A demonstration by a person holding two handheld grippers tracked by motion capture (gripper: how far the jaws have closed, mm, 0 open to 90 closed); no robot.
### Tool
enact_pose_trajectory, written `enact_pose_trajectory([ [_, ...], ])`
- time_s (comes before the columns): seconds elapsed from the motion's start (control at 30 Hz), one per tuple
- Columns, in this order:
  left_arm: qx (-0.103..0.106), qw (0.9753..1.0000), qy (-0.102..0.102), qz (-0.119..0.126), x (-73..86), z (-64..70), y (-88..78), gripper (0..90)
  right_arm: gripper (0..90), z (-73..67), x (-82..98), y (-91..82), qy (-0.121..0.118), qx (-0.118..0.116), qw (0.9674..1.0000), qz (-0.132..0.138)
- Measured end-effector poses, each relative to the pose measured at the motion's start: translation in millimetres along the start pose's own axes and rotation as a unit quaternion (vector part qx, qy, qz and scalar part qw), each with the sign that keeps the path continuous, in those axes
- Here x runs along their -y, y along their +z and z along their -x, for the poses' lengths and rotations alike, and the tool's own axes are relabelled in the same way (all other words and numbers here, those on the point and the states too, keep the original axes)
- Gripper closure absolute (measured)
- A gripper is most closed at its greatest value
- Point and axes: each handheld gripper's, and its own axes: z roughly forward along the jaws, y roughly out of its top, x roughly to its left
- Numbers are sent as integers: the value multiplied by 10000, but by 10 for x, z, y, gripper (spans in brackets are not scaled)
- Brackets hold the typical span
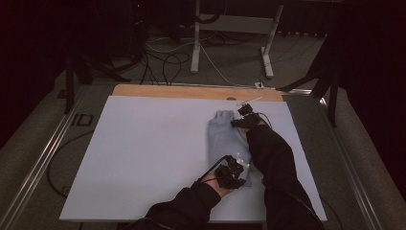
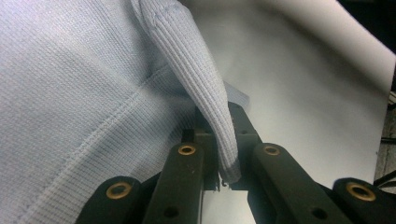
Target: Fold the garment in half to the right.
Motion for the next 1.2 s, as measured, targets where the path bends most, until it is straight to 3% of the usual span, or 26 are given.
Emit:
enact_pose_trajectory([
  [0.3,63,10000,-30,31,2,-4,11,854,851,17,43,65,67,0,10000,-71],
  [0.5,243,9997,34,67,-18,35,28,798,661,-11,12,-16,-23,81,9999,-70],
  [0.63,326,9994,17,68,-41,66,71,760,540,-37,-23,-145,-48,52,9999,101],
  [0.83,475,9988,143,56,-88,129,129,696,357,-96,-79,-284,-45,-49,9995,318],
  [0.97,539,9984,174,67,-99,154,163,677,239,-92,-80,-347,2,-252,9984,509],
  [1.1,645,9977,189,111,-94,149,146,640,176,-71,-50,-390,10,-424,9976,547],
  [1.2,715,9969,276,176,-94,162,90,622,160,-60,-29,-417,-65,-418,9976,539],
])
